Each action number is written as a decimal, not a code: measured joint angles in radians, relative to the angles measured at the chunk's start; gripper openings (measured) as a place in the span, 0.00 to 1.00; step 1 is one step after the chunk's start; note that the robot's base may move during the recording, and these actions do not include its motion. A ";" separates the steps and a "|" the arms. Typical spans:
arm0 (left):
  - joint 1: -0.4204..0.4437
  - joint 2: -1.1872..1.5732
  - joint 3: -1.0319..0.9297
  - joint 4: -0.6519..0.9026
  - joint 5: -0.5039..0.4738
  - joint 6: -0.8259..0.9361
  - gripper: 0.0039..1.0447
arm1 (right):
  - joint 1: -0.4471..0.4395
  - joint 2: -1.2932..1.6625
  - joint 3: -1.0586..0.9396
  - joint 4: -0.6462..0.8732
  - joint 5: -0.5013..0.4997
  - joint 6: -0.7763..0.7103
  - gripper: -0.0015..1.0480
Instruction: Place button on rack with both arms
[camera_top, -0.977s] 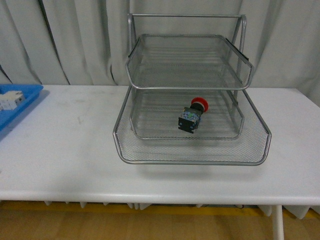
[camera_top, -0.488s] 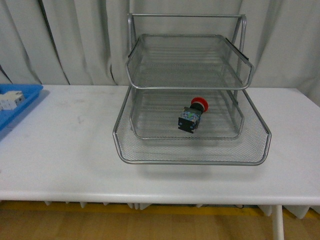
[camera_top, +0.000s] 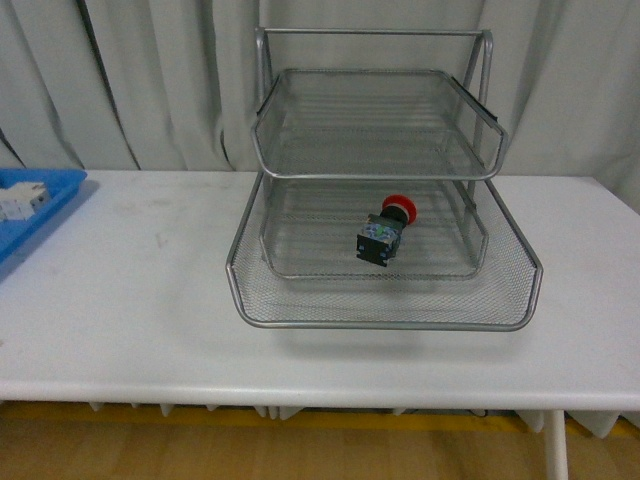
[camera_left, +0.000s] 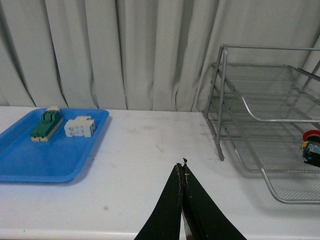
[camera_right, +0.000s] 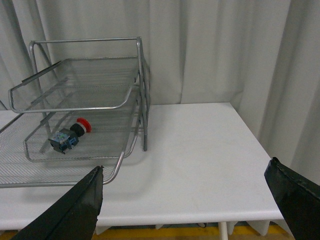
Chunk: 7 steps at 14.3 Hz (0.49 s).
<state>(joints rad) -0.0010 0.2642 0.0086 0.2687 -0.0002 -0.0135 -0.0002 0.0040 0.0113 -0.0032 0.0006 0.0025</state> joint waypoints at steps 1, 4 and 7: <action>0.000 -0.019 0.000 -0.027 0.000 0.000 0.01 | 0.000 0.000 0.000 0.000 0.000 0.000 0.94; 0.000 -0.075 0.000 -0.081 0.000 0.000 0.01 | 0.000 0.000 0.000 0.000 0.000 0.000 0.94; 0.000 -0.258 0.000 -0.265 0.000 0.000 0.01 | 0.000 0.000 0.000 0.000 0.000 0.000 0.94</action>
<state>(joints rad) -0.0010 0.0063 0.0090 0.0036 0.0002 -0.0135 -0.0002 0.0040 0.0113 -0.0036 0.0006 0.0029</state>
